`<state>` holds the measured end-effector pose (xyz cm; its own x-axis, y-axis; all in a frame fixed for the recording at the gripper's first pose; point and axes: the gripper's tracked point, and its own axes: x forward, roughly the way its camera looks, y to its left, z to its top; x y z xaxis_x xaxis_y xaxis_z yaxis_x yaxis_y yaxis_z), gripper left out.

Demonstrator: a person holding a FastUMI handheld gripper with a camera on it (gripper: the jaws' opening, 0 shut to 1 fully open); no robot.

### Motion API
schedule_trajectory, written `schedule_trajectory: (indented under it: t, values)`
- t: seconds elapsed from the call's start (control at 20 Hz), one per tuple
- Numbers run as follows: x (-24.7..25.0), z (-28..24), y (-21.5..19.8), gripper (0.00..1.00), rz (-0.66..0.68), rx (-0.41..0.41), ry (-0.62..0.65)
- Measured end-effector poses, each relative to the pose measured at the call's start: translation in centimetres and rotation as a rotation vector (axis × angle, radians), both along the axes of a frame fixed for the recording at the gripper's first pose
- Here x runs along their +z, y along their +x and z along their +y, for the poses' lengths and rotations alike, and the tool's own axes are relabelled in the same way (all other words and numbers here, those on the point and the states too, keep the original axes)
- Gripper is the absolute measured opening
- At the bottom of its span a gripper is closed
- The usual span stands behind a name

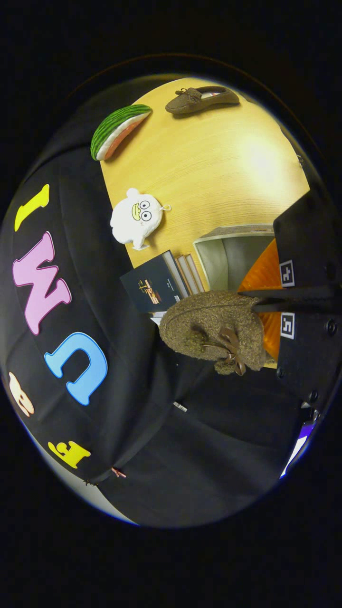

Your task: Open the storage box then place both shoes into the box .Put the left shoe in first, then the right shoe, with the right side of both shoes facing outward in a uniform manner.

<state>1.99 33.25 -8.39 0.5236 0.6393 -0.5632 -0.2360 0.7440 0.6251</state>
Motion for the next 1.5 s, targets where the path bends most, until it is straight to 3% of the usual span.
schedule_trajectory:
  t: [0.75, 1.1, 1.15, 1.4, 1.5]
  values:
    - [-8.6, 3.8, -3.6, 0.06, 0.164, 0.041, -0.155]
    - [-9.6, 5.4, -4.2, 0.09, 0.2, 0.073, -0.137]
    - [-9.2, 5.6, -4.5, 0.16, 0.209, 0.082, -0.119]
    - [-5.7, 7.3, -4.1, 1.0, 0.131, 0.138, -0.012]
    - [-4.1, 6.0, -3.9, 0.98, 0.06, 0.162, -0.026]
